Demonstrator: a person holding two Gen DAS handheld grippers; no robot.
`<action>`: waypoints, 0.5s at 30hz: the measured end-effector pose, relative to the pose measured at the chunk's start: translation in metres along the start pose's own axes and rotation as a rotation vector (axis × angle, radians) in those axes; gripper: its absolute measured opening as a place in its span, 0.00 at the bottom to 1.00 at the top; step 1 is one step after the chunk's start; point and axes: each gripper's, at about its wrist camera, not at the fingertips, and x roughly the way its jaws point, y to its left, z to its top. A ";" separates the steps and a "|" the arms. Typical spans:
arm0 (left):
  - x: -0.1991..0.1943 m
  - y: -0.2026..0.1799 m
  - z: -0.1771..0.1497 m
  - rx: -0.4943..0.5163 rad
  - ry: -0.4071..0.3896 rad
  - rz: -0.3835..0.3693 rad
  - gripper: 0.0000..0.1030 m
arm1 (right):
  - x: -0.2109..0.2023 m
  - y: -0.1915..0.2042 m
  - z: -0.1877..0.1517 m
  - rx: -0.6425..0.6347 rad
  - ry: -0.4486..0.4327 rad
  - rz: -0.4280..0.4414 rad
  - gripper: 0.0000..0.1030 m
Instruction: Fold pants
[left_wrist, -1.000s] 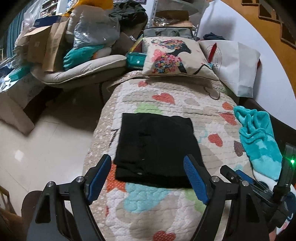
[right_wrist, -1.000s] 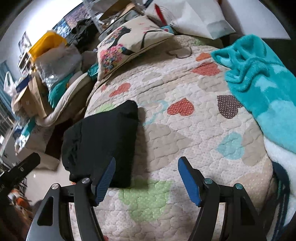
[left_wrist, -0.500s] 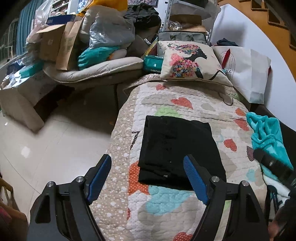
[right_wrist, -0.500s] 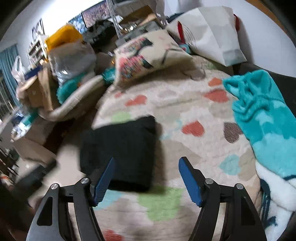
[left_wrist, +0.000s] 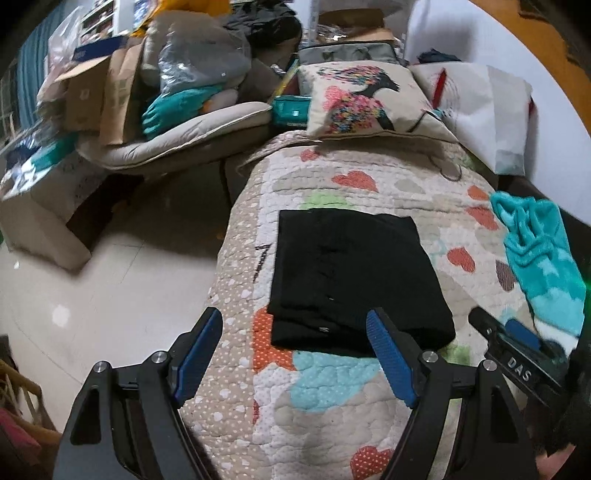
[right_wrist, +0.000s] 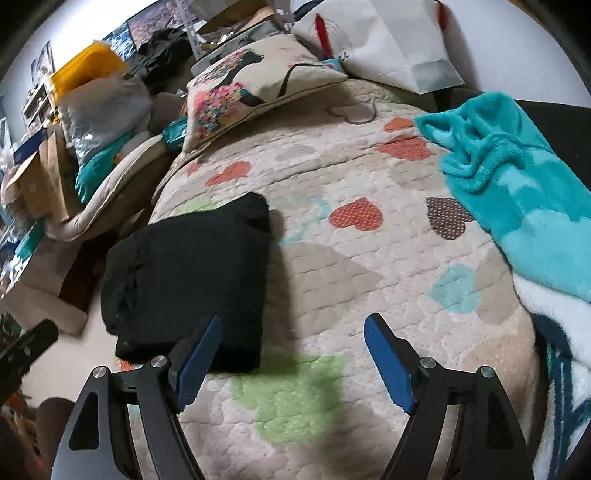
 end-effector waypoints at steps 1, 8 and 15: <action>0.000 -0.002 0.000 0.010 0.000 0.000 0.77 | -0.001 0.001 0.000 -0.008 -0.005 -0.004 0.82; -0.005 -0.011 -0.005 0.045 0.011 -0.011 0.77 | -0.002 0.012 -0.006 -0.060 -0.007 -0.004 0.82; -0.010 -0.011 -0.006 0.044 -0.001 -0.017 0.77 | -0.005 0.020 -0.010 -0.103 -0.025 -0.013 0.81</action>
